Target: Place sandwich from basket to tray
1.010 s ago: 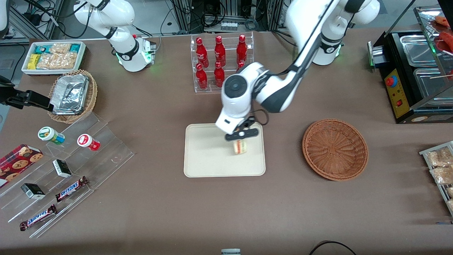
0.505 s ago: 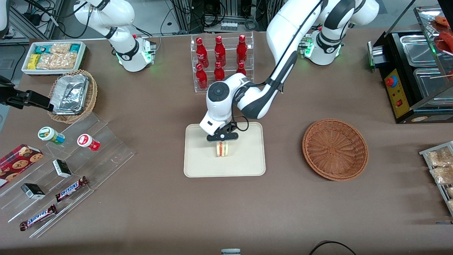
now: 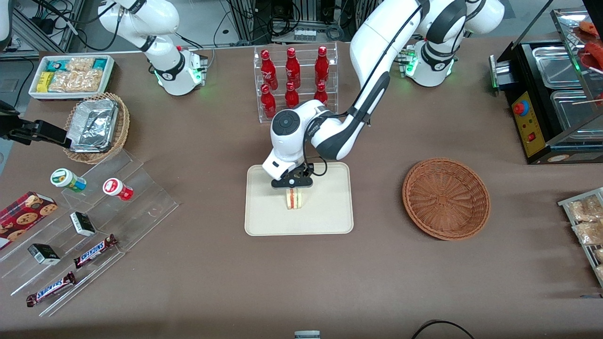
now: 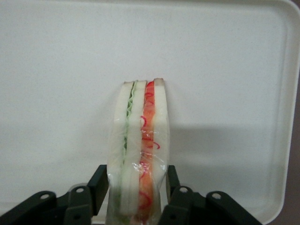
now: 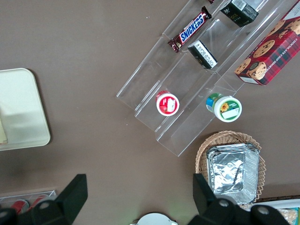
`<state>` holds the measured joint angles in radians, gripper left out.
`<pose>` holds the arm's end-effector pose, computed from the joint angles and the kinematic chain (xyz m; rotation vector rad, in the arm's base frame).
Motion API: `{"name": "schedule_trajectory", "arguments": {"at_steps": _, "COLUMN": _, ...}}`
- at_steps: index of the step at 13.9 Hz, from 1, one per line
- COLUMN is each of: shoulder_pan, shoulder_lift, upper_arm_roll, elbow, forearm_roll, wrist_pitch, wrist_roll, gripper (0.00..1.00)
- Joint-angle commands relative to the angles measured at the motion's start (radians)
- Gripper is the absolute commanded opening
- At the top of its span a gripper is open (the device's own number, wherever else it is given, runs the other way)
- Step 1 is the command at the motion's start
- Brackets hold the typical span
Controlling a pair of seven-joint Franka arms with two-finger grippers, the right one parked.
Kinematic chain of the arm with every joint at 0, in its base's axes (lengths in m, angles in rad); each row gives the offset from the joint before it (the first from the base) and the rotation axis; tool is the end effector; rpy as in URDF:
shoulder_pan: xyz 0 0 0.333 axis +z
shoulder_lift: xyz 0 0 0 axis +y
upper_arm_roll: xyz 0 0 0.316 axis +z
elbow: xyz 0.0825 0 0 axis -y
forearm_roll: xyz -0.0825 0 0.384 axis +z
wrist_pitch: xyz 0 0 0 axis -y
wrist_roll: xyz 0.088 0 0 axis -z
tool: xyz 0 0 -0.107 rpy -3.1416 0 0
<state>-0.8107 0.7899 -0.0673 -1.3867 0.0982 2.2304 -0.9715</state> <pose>0.4823 -0.5599 0.2448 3.1136 0.0883 0.0923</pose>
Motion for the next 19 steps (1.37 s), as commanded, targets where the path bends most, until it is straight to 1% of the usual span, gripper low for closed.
{"name": "schedule_trajectory", "arguments": {"at_steps": 1, "shoulder_pan": -0.001, "shoulder_lift": -0.087, "upper_arm_roll": 0.018, "elbow": 0.011, "forearm_roll": 0.003, "wrist_pitch": -0.119, "wrist_roll": -0.007, "gripper": 1.0}}
{"name": "schedule_trajectory", "arguments": {"at_steps": 3, "shoulder_pan": 0.046, "shoulder_lift": -0.19, "upper_arm_roll": 0.017, "elbow": 0.008, "forearm_roll": -0.008, "wrist_pitch": -0.222, "wrist_roll": -0.007, "gripper": 1.0}}
{"name": "schedule_trajectory", "arguments": {"at_steps": 4, "shoulder_pan": 0.071, "shoulder_lift": -0.246, "upper_arm_roll": 0.017, "elbow": 0.008, "forearm_roll": -0.008, "wrist_pitch": -0.304, "wrist_roll": -0.006, "gripper": 1.0}}
{"name": "schedule_trajectory", "arguments": {"at_steps": 6, "shoulder_pan": 0.108, "shoulder_lift": -0.326, "upper_arm_roll": 0.017, "elbow": 0.008, "forearm_roll": -0.008, "wrist_pitch": -0.424, "wrist_roll": 0.0, "gripper": 1.0}}
{"name": "schedule_trajectory", "arguments": {"at_steps": 8, "shoulder_pan": 0.169, "shoulder_lift": -0.403, "upper_arm_roll": 0.017, "elbow": 0.0, "forearm_roll": -0.015, "wrist_pitch": -0.52, "wrist_roll": 0.02, "gripper": 1.0}}
{"name": "schedule_trajectory", "arguments": {"at_steps": 9, "shoulder_pan": 0.189, "shoulder_lift": -0.437, "upper_arm_roll": 0.017, "elbow": -0.003, "forearm_roll": -0.017, "wrist_pitch": -0.569, "wrist_roll": 0.06, "gripper": 1.0}}
{"name": "schedule_trajectory", "arguments": {"at_steps": 12, "shoulder_pan": 0.295, "shoulder_lift": -0.514, "upper_arm_roll": 0.017, "elbow": -0.008, "forearm_roll": -0.029, "wrist_pitch": -0.702, "wrist_roll": 0.247, "gripper": 1.0}}
{"name": "schedule_trajectory", "arguments": {"at_steps": 15, "shoulder_pan": 0.436, "shoulder_lift": -0.61, "upper_arm_roll": 0.017, "elbow": -0.061, "forearm_roll": -0.069, "wrist_pitch": -0.759, "wrist_roll": 0.46, "gripper": 1.0}}
{"name": "schedule_trajectory", "arguments": {"at_steps": 16, "shoulder_pan": 0.483, "shoulder_lift": -0.641, "upper_arm_roll": 0.017, "elbow": -0.077, "forearm_roll": -0.069, "wrist_pitch": -0.778, "wrist_roll": 0.535, "gripper": 1.0}}
{"name": "schedule_trajectory", "arguments": {"at_steps": 19, "shoulder_pan": 0.634, "shoulder_lift": -0.702, "upper_arm_roll": 0.017, "elbow": -0.084, "forearm_roll": -0.107, "wrist_pitch": -0.84, "wrist_roll": 0.748, "gripper": 1.0}}
